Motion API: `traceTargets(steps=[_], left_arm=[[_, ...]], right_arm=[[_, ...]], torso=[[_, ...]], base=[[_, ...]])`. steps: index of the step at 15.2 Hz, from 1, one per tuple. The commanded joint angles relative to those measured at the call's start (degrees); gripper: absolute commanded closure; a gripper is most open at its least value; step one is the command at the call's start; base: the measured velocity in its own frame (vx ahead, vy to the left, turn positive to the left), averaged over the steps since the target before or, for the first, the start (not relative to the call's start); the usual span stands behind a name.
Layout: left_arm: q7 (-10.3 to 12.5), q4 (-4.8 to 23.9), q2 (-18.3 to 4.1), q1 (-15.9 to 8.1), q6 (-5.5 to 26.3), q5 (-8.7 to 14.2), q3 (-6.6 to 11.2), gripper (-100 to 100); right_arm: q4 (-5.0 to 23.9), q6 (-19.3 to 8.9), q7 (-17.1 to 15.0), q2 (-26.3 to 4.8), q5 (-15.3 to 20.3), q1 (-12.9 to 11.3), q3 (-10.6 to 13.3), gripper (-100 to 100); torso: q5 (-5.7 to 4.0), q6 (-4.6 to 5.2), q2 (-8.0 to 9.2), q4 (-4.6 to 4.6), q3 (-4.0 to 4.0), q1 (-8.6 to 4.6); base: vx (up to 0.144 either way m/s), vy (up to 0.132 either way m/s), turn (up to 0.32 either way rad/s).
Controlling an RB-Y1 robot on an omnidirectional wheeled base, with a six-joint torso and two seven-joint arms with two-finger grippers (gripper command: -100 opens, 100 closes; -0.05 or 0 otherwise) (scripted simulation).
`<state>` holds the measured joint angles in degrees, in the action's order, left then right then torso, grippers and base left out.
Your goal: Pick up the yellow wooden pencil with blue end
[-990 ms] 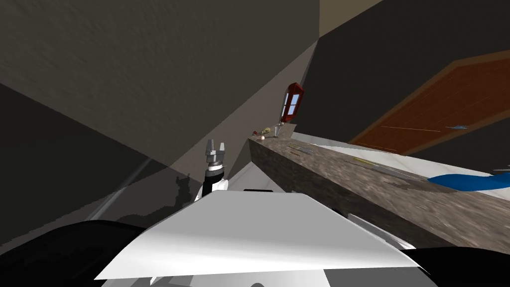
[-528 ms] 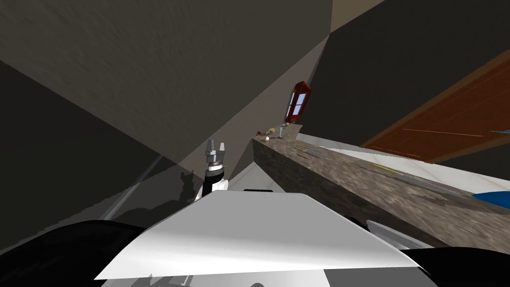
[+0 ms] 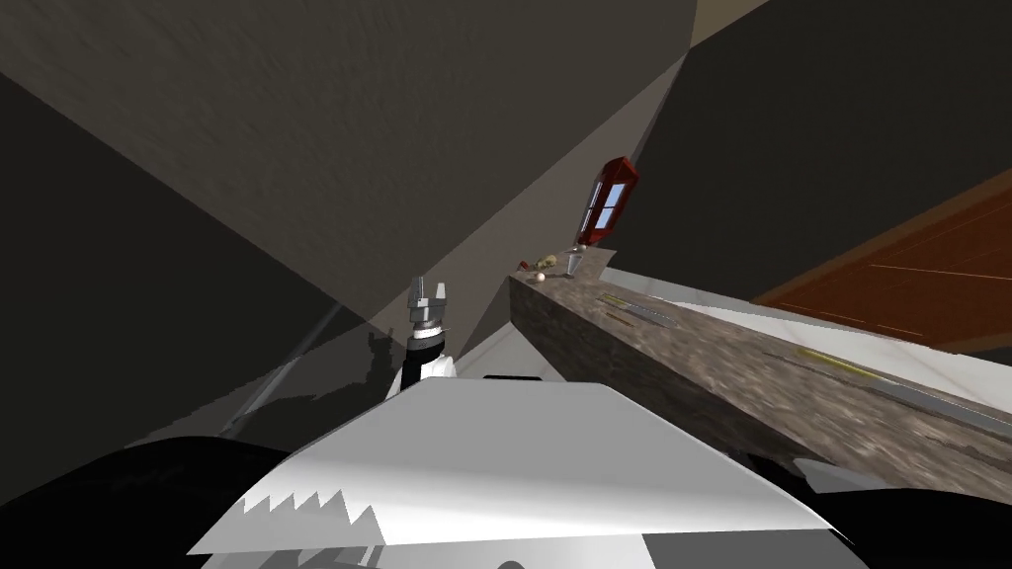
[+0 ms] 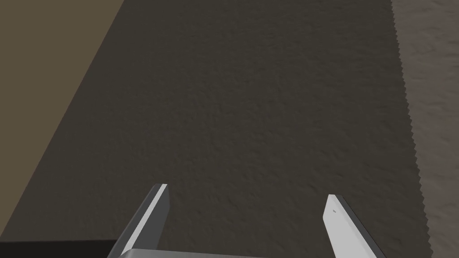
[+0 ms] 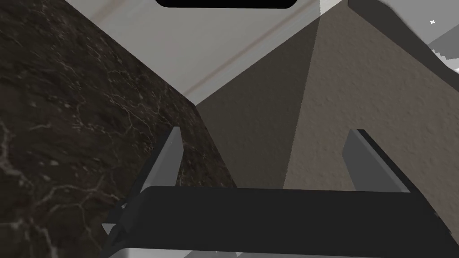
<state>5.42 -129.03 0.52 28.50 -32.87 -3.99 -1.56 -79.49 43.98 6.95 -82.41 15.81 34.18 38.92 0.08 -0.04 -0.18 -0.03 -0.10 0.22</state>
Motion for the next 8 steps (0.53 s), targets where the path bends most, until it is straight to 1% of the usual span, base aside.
traceTargets(steps=[1,2,3,4,5,6,7,8], left_arm=[[0.0,0.0,0.0,0.0,0.0,0.0,0.00,0],[0.0,0.0,0.0,0.0,0.0,0.0,0.00,0],[0.0,0.0,0.0,0.0,0.0,0.0,0.00,0],[0.0,0.0,0.0,0.0,0.0,0.0,0.00,0],[0.0,0.0,0.0,0.0,0.0,0.0,0.00,0],[0.0,0.0,0.0,0.0,0.0,0.0,0.00,0],[0.0,0.0,0.0,0.0,0.0,0.0,0.00,0],[0.0,0.0,0.0,0.0,0.0,0.0,0.00,0]], right_arm=[[2.1,0.9,0.0,-0.8,0.7,-0.7,0.8,-100],[3.6,1.3,0.0,-3.3,1.6,-0.6,2.4,-100],[4.3,1.3,0.0,-3.5,1.6,-0.6,2.4,-100],[6.3,1.7,0.1,-5.0,2.4,-0.7,3.8,-100],[6.4,1.7,0.1,-6.0,2.4,-0.7,3.8,-100],[8.4,2.0,0.2,-7.5,3.2,-0.8,5.2,-100],[8.4,2.0,0.2,-8.3,3.2,-0.8,5.2,-100],[10.2,2.4,0.2,-9.7,4.0,-0.9,6.5,-100]], torso=[[0.00,0.00,0.00,0.00,0.00,0.00],[-0.03,0.03,0.03,0.00,0.01,-0.05],[-0.01,0.00,0.00,0.00,0.00,-0.04],[-0.02,0.01,-0.02,0.00,-0.01,-0.03],[-0.01,-0.03,-0.09,-0.02,-0.05,-0.01],[0.00,-0.01,-0.13,-0.03,-0.07,-0.02],[-0.01,-0.02,-0.18,-0.04,-0.10,-0.03],[-0.01,0.00,-0.20,-0.05,-0.12,-0.05]], base=[[0.048,0.026,0.061],[0.064,0.046,0.139],[0.073,0.046,0.143],[0.092,0.053,0.195],[0.095,0.041,0.161],[0.111,0.040,0.206],[0.111,0.027,0.150],[0.117,0.022,0.186]])
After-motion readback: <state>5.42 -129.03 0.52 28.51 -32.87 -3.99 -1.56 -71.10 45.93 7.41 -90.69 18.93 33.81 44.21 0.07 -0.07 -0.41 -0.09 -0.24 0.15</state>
